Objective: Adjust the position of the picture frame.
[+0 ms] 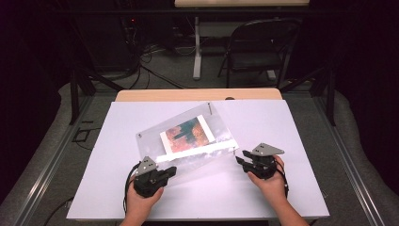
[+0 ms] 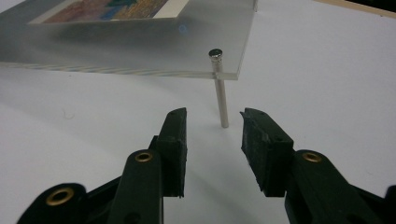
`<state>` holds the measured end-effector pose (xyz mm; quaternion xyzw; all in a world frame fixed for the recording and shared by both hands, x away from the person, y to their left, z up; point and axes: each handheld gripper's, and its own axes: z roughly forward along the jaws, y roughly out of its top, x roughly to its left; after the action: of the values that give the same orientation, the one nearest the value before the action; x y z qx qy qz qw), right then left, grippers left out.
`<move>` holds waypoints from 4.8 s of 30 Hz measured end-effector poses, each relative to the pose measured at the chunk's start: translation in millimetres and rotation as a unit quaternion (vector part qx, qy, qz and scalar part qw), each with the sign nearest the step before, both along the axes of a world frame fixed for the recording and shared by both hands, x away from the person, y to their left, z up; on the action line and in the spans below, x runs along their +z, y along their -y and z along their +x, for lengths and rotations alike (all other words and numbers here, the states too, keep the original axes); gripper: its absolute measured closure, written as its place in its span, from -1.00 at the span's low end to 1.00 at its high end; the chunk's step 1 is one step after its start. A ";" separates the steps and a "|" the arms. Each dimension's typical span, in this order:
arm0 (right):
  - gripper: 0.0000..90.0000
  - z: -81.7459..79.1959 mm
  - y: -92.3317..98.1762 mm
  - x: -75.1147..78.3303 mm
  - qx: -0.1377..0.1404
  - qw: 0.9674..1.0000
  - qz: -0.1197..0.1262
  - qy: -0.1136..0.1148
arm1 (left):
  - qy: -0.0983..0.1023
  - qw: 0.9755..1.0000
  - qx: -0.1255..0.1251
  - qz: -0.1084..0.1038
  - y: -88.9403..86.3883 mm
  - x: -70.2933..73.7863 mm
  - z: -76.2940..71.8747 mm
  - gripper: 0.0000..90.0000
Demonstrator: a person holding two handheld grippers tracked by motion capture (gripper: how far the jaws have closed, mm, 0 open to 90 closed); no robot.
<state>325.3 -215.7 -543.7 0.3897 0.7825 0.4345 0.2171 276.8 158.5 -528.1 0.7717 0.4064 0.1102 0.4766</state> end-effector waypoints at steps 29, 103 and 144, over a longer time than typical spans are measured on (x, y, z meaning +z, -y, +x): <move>0.63 43.8 -23.2 -17.7 0.014 1.000 -0.017 -0.010 | -0.024 0.999 -0.040 0.019 30.9 -9.8 4.5 1.00; 0.89 20.8 -29.8 7.4 0.057 0.998 -0.028 0.022 | -0.044 0.994 -0.010 0.098 36.0 -20.7 6.3 1.00; 0.90 -4.5 -42.6 21.0 0.091 0.996 0.020 0.012 | -0.055 0.996 0.051 0.039 4.4 -7.1 47.2 1.00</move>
<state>320.8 -173.1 -522.7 0.3159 0.8029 0.4729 0.1785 323.9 154.2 -535.1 0.7727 0.4664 0.1075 0.4170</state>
